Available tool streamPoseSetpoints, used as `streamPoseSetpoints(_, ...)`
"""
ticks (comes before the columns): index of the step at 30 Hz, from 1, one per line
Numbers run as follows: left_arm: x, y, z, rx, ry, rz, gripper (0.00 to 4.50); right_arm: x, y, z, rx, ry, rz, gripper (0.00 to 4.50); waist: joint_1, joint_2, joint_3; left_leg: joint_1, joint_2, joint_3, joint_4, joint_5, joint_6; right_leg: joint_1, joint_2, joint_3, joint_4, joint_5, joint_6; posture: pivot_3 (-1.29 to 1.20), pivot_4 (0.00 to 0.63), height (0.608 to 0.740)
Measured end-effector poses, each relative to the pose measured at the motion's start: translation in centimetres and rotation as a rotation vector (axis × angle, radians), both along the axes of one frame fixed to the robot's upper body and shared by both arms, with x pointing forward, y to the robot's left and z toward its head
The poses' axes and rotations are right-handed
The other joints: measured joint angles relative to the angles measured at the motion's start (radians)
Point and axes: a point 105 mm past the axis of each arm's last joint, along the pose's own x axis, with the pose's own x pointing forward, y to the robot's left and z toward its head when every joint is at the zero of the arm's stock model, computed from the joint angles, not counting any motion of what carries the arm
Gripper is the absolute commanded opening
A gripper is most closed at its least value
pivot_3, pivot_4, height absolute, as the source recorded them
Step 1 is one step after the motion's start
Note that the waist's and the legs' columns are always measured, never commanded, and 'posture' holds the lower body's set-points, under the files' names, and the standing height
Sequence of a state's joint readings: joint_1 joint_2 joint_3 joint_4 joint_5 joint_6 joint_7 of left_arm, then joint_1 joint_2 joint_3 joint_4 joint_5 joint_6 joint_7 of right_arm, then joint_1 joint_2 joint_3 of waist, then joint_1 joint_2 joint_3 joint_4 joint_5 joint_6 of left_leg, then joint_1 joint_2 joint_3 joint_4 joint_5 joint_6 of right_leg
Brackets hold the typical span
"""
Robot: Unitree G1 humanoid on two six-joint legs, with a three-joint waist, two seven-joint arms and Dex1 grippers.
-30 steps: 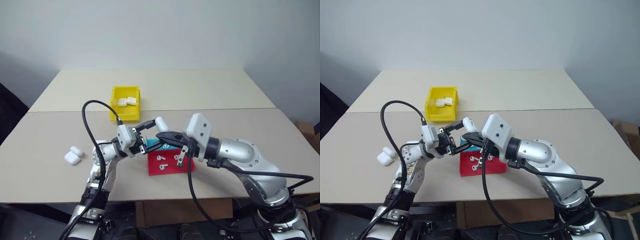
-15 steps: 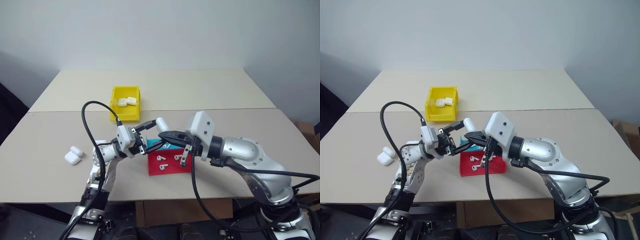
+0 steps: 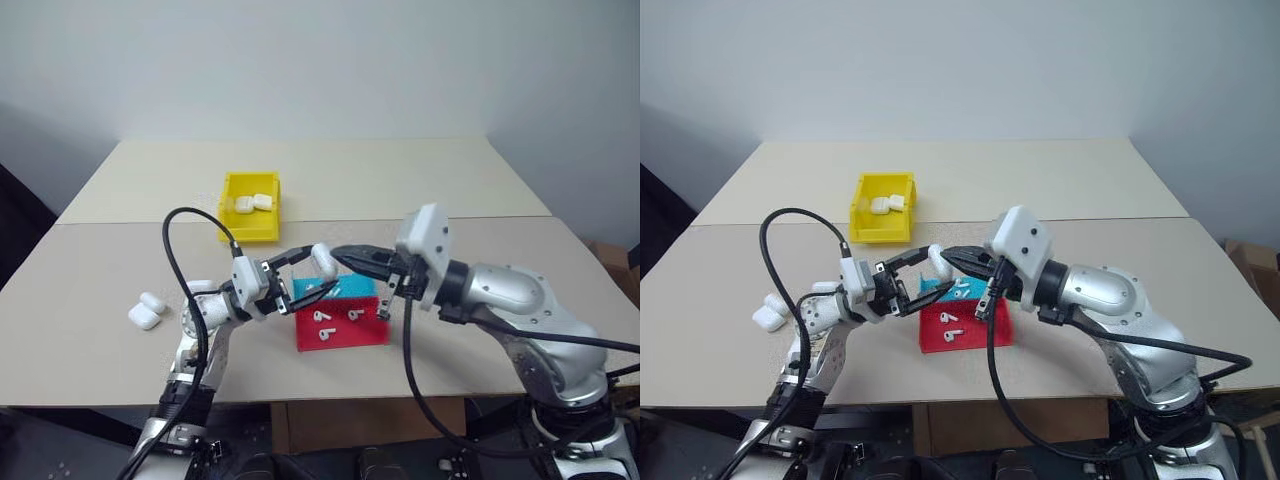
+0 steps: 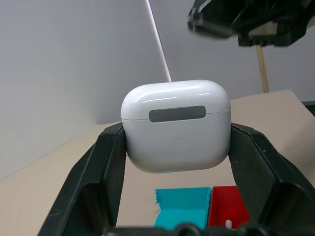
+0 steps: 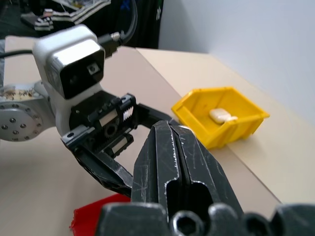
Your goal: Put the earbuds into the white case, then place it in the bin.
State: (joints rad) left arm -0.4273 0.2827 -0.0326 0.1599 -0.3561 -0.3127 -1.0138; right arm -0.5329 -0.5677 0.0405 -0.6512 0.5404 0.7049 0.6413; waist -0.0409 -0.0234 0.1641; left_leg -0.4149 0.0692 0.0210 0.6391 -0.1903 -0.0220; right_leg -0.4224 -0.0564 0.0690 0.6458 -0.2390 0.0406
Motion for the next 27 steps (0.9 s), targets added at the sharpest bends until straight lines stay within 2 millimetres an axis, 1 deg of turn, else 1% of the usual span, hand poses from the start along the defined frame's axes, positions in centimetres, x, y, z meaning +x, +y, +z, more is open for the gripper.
streamPoseSetpoints(2,0.4,0.5,0.8,-0.009,0.04,0.067,2.83,0.0,-0.6,0.7,0.034,-0.008,-0.01,0.04,0.0,0.0,0.0,0.0,0.0,0.0,0.0,0.0,0.0,0.0,0.0,0.0,0.0,-0.001,0.001,0.0,0.15,0.74)
streamPoseSetpoints(4,1.1,1.3,2.1,-0.032,0.06,0.169,2.83,0.3,-1.4,1.3,0.059,-0.013,-0.045,0.04,0.001,-0.001,0.0,0.0,0.0,0.0,0.0,0.0,0.0,0.001,0.0,0.0,0.0,-0.004,0.007,0.0,0.15,0.74)
streamPoseSetpoints(6,2.3,2.1,3.7,-0.076,0.069,0.303,2.83,1.0,-2.4,1.6,0.082,0.0,-0.099,0.04,0.002,-0.001,0.0,0.001,0.0,0.0,0.0,0.0,0.0,0.001,0.0,0.0,0.0,-0.003,0.007,0.0,0.15,0.74)
streamPoseSetpoints(8,4.0,2.8,5.1,-0.118,0.079,0.449,2.83,1.5,-3.3,1.4,0.08,0.012,-0.142,0.04,0.007,-0.001,0.0,0.001,-0.001,-0.001,0.0,0.0,0.0,0.001,0.0,0.0,0.0,-0.003,0.007,0.0,0.15,0.74)
streamPoseSetpoints(10,5.3,3.3,6.1,-0.131,0.093,0.565,2.83,1.7,-3.6,1.1,0.07,0.026,-0.158,0.04,0.011,-0.001,0.0,0.0,-0.001,-0.001,0.0,0.0,0.0,0.001,0.0,0.0,0.0,-0.003,0.008,0.0,0.15,0.74)
streamPoseSetpoints(12,6.9,3.8,7.0,-0.119,0.11,0.684,2.83,2.0,-4.0,0.6,0.066,0.044,-0.172,0.04,0.014,-0.001,0.0,0.0,-0.001,-0.001,0.0,0.0,0.0,0.001,0.0,0.0,-0.001,-0.003,0.008,0.0,0.15,0.74)
streamPoseSetpoints(14,9.1,4.2,7.7,-0.081,0.14,0.798,2.83,2.3,-4.1,0.4,0.064,0.057,-0.182,0.04,0.016,-0.001,0.001,0.0,-0.001,-0.001,0.0,0.0,0.0,0.0,0.0,0.0,-0.001,-0.003,0.008,0.0,0.15,0.74)
streamPoseSetpoints(16,10.5,4.6,7.9,-0.038,0.159,0.857,2.83,2.5,-4.2,0.3,0.064,0.064,-0.19,0.04,0.014,-0.001,0.001,0.0,-0.001,-0.001,0.0,0.0,0.0,0.0,0.0,0.0,-0.001,-0.004,0.008,0.0,0.15,0.74)
streamPoseSetpoints(18,11.7,5.1,7.8,-0.06,0.209,0.906,2.83,2.8,-4.3,0.2,0.06,0.067,-0.198,0.04,0.014,-0.001,0.001,0.0,-0.001,-0.001,0.0,0.0,0.0,0.0,0.0,0.0,-0.002,-0.004,0.008,0.0,0.15,0.74)
streamPoseSetpoints(20,12.3,5.3,7.4,-0.086,0.247,0.915,2.83,2.9,-4.3,0.4,0.053,0.06,-0.202,0.04,0.015,-0.001,0.001,-0.001,-0.001,-0.001,-0.001,0.0,0.0,0.0,0.0,0.0,-0.002,-0.003,0.007,0.0,0.15,0.74)
streamPoseSetpoints(24,13.5,5.9,5.8,-0.071,0.289,0.969,2.83,2.9,-4.7,0.2,0.01,0.051,-0.224,0.04,0.021,-0.002,0.001,-0.001,-0.001,-0.001,-0.002,0.0,0.0,-0.001,0.0,0.0,-0.003,0.0,0.002,0.0,0.15,0.74)
streamPoseSetpoints(27,14.4,6.5,5.4,-0.087,0.328,1.023,2.83,2.9,-4.9,-0.5,-0.005,0.069,-0.236,0.04,0.026,-0.003,0.002,-0.001,-0.002,-0.001,-0.001,0.0,0.0,0.0,-0.001,0.0,-0.003,0.0,0.002,0.0,0.15,0.74)
